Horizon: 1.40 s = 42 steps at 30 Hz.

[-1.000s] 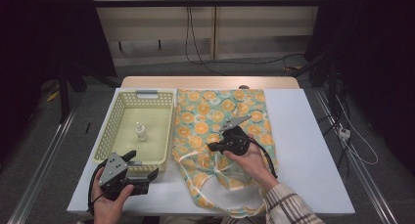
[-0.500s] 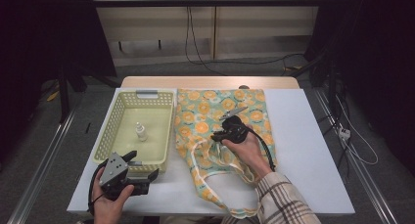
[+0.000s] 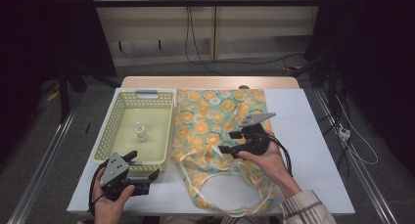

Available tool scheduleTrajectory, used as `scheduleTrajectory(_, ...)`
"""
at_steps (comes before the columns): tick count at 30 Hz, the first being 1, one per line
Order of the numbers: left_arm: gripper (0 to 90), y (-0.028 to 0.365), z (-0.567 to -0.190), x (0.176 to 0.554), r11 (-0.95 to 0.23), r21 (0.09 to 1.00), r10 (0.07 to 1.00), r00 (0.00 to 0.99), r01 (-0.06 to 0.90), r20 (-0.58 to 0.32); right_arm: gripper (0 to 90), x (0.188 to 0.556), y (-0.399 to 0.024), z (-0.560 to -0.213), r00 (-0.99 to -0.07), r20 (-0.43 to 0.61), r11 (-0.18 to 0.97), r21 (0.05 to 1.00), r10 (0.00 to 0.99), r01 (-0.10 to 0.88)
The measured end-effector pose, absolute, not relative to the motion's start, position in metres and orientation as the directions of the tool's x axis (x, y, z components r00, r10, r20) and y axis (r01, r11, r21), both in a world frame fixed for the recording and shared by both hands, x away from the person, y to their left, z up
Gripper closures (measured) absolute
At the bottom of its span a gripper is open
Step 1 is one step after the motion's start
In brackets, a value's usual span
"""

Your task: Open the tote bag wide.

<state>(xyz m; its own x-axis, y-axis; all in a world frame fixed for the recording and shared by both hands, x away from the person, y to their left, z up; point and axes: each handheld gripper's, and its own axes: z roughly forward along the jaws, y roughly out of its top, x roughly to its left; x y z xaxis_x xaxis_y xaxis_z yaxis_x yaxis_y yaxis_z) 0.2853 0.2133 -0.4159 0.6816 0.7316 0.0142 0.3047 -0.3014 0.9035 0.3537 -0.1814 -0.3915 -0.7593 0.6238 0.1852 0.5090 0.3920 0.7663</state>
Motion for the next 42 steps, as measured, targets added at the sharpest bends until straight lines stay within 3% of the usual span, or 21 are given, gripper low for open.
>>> scheduleTrajectory(7, 6.4, 0.212, -0.416, 0.285, -0.302, 0.904, 0.73, 0.683, 0.302, 0.016, 30.6, 0.32, -0.192, -0.391, -0.757, 0.132, 0.436, 0.749, 0.64, 0.499)
scheduleTrajectory(15, 6.4, 0.212, -0.416, 0.286, -0.304, 0.902, 0.726, 0.687, 0.308, 0.01, 32.4, 0.309, -0.197, -0.42, -0.754, 0.086, 0.515, 0.68, 0.651, 0.522)
scheduleTrajectory(17, 6.4, 0.212, -0.416, 0.286, -0.301, 0.903, 0.728, 0.685, 0.306, 0.01, 40.2, 0.314, -0.197, -0.427, -0.757, 0.064, 0.533, 0.671, 0.651, 0.515)
scheduleTrajectory(22, 6.4, 0.212, -0.416, 0.286, -0.302, 0.903, 0.726, 0.688, 0.305, 0.01, 48.7, 0.323, -0.194, -0.431, -0.762, 0.036, 0.557, 0.661, 0.646, 0.503)
scheduleTrajectory(25, 6.4, 0.212, -0.416, 0.286, -0.303, 0.903, 0.725, 0.688, 0.306, 0.01, 61.9, 0.329, -0.19, -0.433, -0.776, 0.034, 0.574, 0.652, 0.63, 0.495)
scheduleTrajectory(31, 6.4, 0.212, -0.416, 0.286, -0.303, 0.903, 0.726, 0.687, 0.304, 0.012, 70.0, 0.336, -0.188, -0.439, -0.777, 0.046, 0.584, 0.633, 0.628, 0.509)
scheduleTrajectory(35, 6.4, 0.212, -0.417, 0.286, -0.3, 0.903, 0.728, 0.686, 0.308, 0.007, 87.7, 0.34, -0.189, -0.442, -0.772, 0.071, 0.573, 0.628, 0.632, 0.527)
scheduleTrajectory(42, 6.4, 0.214, -0.416, 0.285, -0.302, 0.903, 0.731, 0.682, 0.306, 0.013, 90.0, 0.342, -0.192, -0.438, -0.765, 0.105, 0.538, 0.651, 0.635, 0.535)
